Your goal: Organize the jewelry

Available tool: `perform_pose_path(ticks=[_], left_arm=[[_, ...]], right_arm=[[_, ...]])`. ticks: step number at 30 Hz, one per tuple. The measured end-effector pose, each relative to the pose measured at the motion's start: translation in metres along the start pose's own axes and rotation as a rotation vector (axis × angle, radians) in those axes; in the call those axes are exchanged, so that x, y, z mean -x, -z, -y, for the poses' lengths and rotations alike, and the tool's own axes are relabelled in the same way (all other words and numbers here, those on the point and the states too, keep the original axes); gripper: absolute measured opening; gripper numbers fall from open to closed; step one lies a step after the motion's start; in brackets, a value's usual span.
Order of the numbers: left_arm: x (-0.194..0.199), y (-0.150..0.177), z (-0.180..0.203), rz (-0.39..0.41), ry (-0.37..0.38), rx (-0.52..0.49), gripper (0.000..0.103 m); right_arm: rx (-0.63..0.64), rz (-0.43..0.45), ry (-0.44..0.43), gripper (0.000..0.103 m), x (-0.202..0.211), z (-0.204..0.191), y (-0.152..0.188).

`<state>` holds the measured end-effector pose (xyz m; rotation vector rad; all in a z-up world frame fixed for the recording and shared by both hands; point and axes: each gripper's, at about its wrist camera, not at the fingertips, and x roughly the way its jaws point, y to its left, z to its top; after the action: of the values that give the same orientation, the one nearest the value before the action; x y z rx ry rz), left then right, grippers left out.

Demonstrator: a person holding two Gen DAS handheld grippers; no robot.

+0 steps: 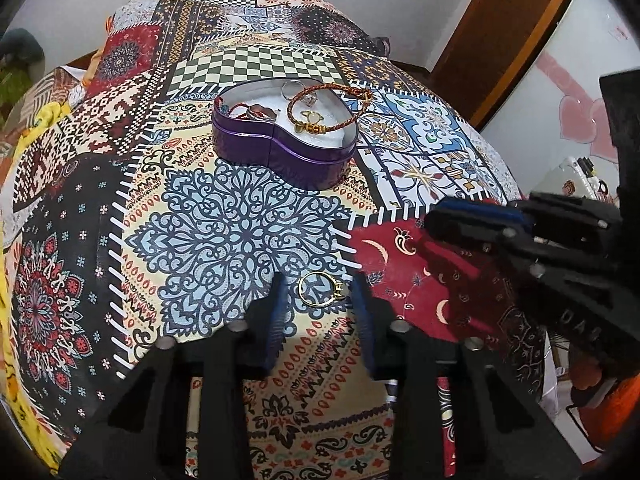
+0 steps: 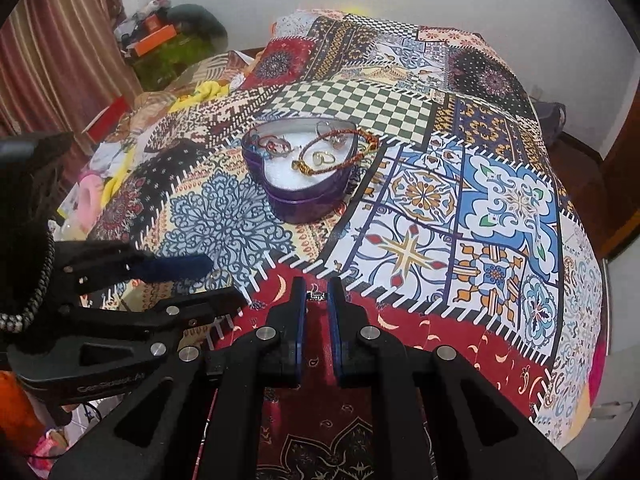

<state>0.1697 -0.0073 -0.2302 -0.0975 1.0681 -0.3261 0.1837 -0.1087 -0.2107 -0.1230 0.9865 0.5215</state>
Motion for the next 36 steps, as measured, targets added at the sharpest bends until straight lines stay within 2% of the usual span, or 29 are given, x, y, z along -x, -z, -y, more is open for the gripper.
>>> perform_pose_path(ticks=[9,24,36], left_arm=[[0.013,-0.004,0.000,0.043,-0.013,0.000,0.025],[0.049,-0.038,-0.016,0.190,-0.052,0.026,0.025],[0.056,-0.072,-0.023,0.262,-0.057,0.017,0.025]], right_arm=[[0.010,0.038,-0.003,0.009,0.010,-0.004,-0.010],[0.023,0.119,-0.007,0.009,0.024,-0.004,-0.039],[0.044,0.153,-0.022,0.009,0.018,-0.006,-0.060]])
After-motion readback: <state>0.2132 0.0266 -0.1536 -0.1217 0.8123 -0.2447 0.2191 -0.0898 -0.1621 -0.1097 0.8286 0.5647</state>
